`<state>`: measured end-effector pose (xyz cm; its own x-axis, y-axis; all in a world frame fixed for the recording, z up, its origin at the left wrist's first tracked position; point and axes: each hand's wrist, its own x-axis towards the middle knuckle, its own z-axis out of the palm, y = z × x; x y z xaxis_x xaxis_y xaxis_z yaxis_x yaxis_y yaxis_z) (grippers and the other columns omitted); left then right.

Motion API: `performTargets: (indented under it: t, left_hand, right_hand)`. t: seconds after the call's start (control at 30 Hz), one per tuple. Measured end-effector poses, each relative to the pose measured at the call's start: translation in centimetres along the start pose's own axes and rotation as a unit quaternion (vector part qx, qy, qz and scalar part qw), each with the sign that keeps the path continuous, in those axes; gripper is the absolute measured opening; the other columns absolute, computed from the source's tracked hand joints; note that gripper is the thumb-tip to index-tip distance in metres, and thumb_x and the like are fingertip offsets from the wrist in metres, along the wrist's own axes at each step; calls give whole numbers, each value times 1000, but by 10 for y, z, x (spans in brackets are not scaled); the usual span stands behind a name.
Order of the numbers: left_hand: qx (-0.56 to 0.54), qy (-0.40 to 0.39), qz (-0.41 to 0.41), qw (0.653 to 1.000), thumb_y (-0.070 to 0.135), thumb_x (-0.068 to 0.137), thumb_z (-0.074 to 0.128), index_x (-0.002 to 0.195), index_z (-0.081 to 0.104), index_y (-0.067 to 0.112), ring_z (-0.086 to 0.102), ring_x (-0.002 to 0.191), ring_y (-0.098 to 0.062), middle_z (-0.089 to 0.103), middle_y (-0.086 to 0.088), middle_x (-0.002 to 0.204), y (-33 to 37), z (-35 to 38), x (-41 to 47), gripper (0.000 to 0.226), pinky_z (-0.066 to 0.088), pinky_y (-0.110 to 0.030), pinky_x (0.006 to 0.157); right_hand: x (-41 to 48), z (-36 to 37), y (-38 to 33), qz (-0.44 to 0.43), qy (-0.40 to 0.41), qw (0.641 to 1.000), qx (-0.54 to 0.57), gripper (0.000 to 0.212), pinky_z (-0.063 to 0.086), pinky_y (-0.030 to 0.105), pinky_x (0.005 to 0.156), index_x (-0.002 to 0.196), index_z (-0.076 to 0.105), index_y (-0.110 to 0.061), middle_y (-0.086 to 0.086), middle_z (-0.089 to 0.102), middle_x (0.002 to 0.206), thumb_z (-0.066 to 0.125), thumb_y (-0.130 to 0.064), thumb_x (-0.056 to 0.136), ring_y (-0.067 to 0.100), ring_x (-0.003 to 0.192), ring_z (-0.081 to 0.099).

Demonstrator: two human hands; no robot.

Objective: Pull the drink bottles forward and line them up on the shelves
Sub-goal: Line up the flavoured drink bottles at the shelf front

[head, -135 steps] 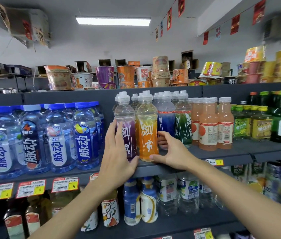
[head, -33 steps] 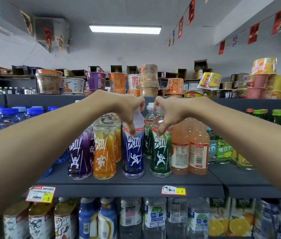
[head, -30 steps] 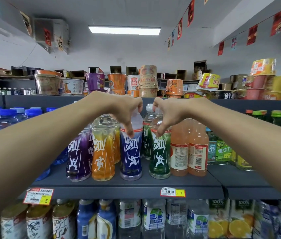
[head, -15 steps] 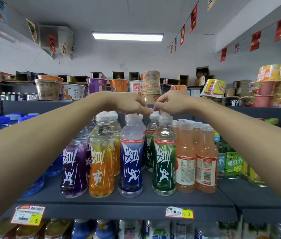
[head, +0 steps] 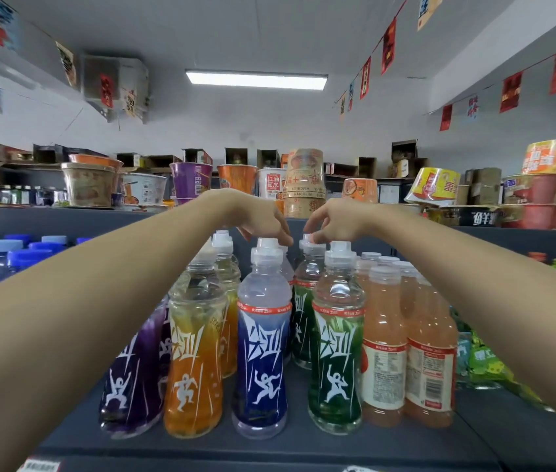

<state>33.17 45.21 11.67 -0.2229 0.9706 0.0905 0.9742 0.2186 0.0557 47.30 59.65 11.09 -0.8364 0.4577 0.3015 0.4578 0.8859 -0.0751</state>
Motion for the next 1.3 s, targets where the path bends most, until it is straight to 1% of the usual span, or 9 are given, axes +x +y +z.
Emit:
performTargets:
  t: [0.1, 0.2, 0.37, 0.57, 0.63, 0.83, 1.03, 1.2, 1.3]
  left_hand:
    - [-2, 10, 0, 1000, 43, 96, 61, 138, 59, 22, 57, 122, -21, 57, 1, 139, 0, 1, 14, 46, 50, -30, 93]
    - [12, 46, -9, 999, 46, 90, 70, 127, 68, 25, 65, 106, -19, 65, 5, 123, -1, 1, 25, 43, 45, -18, 65]
    - [18, 111, -8, 994, 46, 77, 81, 106, 78, 23, 68, 89, -12, 73, 6, 102, -3, 2, 27, 37, 47, -16, 60]
    - [-9, 113, -11, 994, 31, 81, 82, 94, 78, 19, 72, 63, -8, 75, 2, 89, -3, -5, 14, 19, 49, -12, 47]
    - [-20, 118, -13, 993, 18, 86, 79, 91, 78, 18, 72, 61, -5, 76, 1, 88, -4, -7, 11, 5, 49, -11, 47]
    - [-13, 122, 4, 992, 7, 90, 69, 85, 77, 24, 74, 77, -6, 74, 11, 87, -9, -6, 4, 19, 51, -13, 54]
    - [19, 128, 14, 991, 3, 86, 67, 90, 79, 26, 65, 93, -4, 70, 21, 82, -12, -5, 7, 26, 51, -22, 74]
    - [3, 126, 26, 992, 0, 85, 65, 85, 78, 28, 67, 89, -6, 70, 19, 73, -13, -4, 12, 31, 54, -22, 72]
    - [-13, 115, 42, 992, -1, 86, 63, 88, 78, 29, 66, 87, -6, 70, 17, 75, -11, -2, 12, 33, 53, -21, 71]
  right_hand:
    - [10, 9, 5, -6, -20, 1000, 3, 34, 47, 20, 63, 122, 70, -31, -18, 59, 93, 68, -48, 92, 9, 90, 65]
    - [16, 16, 12, -16, 5, 1000, -3, 34, 43, 21, 64, 111, 74, -32, -21, 59, 91, 71, -57, 87, 1, 86, 58]
    - [12, 11, 14, -23, -20, 999, 8, 38, 46, 29, 73, 101, 73, -38, -17, 67, 93, 80, -63, 73, 6, 89, 62]
    - [2, 2, 4, -52, -26, 998, 21, 32, 41, 23, 69, 99, 76, -36, -21, 69, 87, 81, -56, 75, -1, 85, 61]
    - [-1, 1, 2, -58, -33, 997, 30, 30, 41, 23, 70, 100, 76, -36, -23, 68, 87, 81, -54, 77, -2, 86, 61]
    - [-7, -2, 1, -48, -49, 996, 51, 24, 41, 24, 75, 100, 74, -37, -19, 66, 97, 80, -49, 80, -1, 92, 58]
    - [-14, -6, 4, -43, -61, 996, 41, 20, 47, 39, 101, 106, 73, -40, -6, 67, 118, 76, -35, 87, 12, 109, 61]
    - [-17, -7, 5, -44, -68, 996, 43, 23, 48, 38, 100, 109, 72, -39, -6, 66, 121, 76, -37, 87, 13, 109, 61]
    - [-16, -7, 5, -43, -71, 995, 52, 26, 53, 31, 89, 110, 71, -38, -5, 66, 119, 78, -41, 85, 14, 105, 66]
